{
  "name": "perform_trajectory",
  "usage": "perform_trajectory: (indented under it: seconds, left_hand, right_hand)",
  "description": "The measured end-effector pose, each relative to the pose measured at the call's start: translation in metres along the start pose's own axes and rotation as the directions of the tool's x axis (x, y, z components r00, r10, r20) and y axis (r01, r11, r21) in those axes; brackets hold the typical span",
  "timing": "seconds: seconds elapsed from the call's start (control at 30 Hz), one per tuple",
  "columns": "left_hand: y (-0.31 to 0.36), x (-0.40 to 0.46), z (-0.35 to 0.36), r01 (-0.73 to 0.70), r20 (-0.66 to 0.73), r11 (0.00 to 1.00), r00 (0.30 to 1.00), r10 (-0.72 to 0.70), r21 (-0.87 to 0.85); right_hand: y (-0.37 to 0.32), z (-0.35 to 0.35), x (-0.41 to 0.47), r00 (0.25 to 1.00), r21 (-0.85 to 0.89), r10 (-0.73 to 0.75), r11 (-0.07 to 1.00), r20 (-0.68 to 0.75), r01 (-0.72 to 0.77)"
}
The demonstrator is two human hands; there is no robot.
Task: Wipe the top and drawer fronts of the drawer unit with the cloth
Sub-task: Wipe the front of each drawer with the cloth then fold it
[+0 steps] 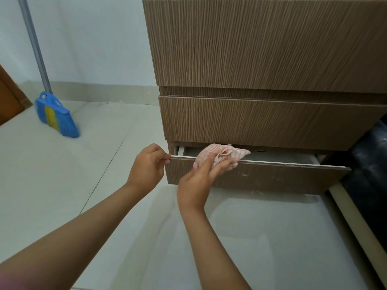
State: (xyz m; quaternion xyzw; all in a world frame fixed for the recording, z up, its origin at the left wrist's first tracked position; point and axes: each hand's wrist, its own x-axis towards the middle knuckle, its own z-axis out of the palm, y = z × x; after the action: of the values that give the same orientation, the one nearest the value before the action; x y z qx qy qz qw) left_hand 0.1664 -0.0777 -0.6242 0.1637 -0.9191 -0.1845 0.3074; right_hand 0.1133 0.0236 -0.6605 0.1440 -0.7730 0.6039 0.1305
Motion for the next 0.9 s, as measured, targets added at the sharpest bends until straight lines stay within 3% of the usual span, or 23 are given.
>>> perform_trajectory:
  seconds: [0.27,0.9]
  left_hand:
    - [0.001,0.001,-0.001,-0.020,-0.004,1.000,1.000,0.020,0.017]
    - [0.002,0.003,0.000,-0.017,-0.010,0.999,1.000,0.018,0.042]
  right_hand:
    - [0.023,-0.045,0.041,0.984,-0.033,0.119,0.992,-0.133,-0.125]
    - [0.082,-0.181,0.127,0.933,-0.169,0.229,0.944,-0.278,-0.282]
